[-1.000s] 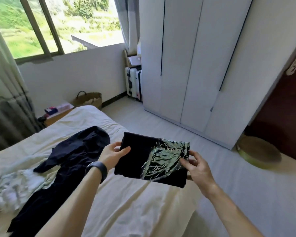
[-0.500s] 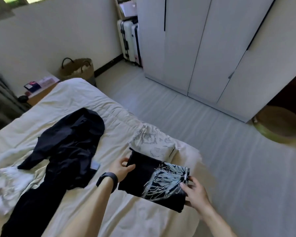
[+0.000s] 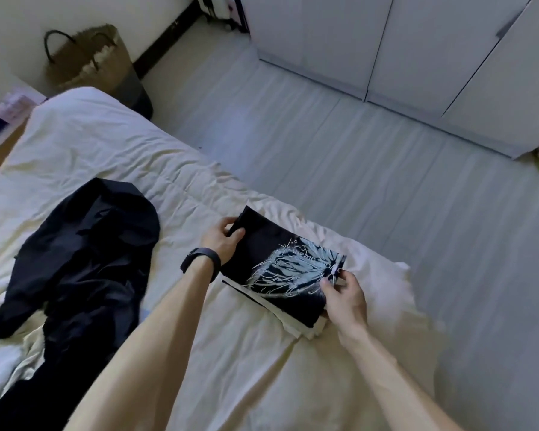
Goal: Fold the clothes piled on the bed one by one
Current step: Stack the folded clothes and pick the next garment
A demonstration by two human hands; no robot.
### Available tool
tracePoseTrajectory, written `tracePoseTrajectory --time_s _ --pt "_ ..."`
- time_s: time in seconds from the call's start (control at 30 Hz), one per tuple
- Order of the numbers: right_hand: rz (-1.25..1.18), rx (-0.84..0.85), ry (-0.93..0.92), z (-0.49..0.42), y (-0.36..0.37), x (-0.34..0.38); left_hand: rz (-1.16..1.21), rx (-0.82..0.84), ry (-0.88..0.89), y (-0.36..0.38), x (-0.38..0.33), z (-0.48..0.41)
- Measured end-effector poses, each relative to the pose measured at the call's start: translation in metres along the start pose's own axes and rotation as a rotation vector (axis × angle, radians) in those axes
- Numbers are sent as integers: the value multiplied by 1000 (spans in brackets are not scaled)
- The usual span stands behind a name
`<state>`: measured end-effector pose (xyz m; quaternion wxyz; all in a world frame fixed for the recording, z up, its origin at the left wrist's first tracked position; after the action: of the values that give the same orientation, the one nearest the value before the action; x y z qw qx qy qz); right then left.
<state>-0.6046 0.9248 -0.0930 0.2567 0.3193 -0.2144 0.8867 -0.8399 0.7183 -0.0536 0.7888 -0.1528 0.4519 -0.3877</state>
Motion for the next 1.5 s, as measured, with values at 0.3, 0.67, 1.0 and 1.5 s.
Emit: tracePoseTrajectory --time_s 0.3,0.67,1.0,1.5 --pt "5 51 45 2 4 -28 -193 -63 24 24 32 -14" --pt "999 -70 -811 -7 77 35 -756 -36 403 86 21 23" --pt "1044 -247 -1004 -43 103 -41 -771 -94 619 121 69 -23" --pt "1358 401 -1009 233 22 21 -431 -164 113 -32 120 317"
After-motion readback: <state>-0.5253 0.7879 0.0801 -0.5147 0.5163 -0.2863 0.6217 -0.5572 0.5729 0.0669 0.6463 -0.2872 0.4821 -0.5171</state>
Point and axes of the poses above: each hand's wrist, its own z-axis away from the middle knuckle, its own y-axis out of the palm, x = y × z, the point moved 8 cm from there along -z, towards the middle knuckle, and after that the axes turned 1 degree about -x, right-handed, at the moved point
